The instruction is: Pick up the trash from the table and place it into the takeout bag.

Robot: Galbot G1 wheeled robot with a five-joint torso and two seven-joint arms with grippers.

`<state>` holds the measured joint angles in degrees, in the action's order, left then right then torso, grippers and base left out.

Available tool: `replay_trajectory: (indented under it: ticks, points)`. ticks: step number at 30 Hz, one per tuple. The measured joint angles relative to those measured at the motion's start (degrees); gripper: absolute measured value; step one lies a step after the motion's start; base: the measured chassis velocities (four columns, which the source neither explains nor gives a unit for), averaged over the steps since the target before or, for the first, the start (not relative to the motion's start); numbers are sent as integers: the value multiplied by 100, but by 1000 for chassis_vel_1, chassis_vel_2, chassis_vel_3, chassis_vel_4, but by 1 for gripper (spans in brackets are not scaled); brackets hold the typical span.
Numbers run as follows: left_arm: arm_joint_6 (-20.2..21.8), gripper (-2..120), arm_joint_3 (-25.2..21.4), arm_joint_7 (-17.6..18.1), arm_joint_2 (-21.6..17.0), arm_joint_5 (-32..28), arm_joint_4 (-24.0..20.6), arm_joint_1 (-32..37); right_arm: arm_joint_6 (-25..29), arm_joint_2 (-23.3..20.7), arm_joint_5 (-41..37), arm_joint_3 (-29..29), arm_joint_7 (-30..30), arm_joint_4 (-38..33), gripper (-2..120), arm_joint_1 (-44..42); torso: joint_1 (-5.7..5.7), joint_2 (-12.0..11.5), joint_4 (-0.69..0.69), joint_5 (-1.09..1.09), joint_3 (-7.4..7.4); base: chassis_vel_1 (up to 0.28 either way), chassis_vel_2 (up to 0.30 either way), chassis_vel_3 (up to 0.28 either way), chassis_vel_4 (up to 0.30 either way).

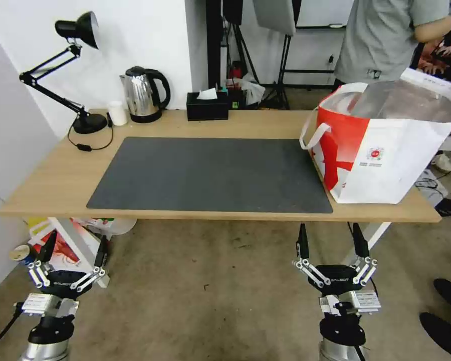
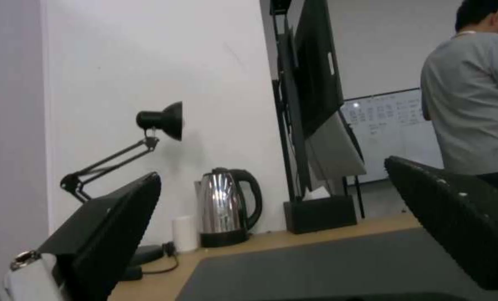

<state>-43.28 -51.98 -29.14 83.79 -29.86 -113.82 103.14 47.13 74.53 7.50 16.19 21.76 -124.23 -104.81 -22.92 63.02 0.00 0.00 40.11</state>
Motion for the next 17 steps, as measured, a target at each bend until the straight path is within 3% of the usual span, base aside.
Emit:
replay_trajectory:
  ticks: [17]
  points:
    - [52, 100, 19, 11, 5, 101, -180, -88, 0, -1, 0, 0, 0, 0, 100, 0, 0, 0, 0, 0, 0, 0, 0, 0, 0]
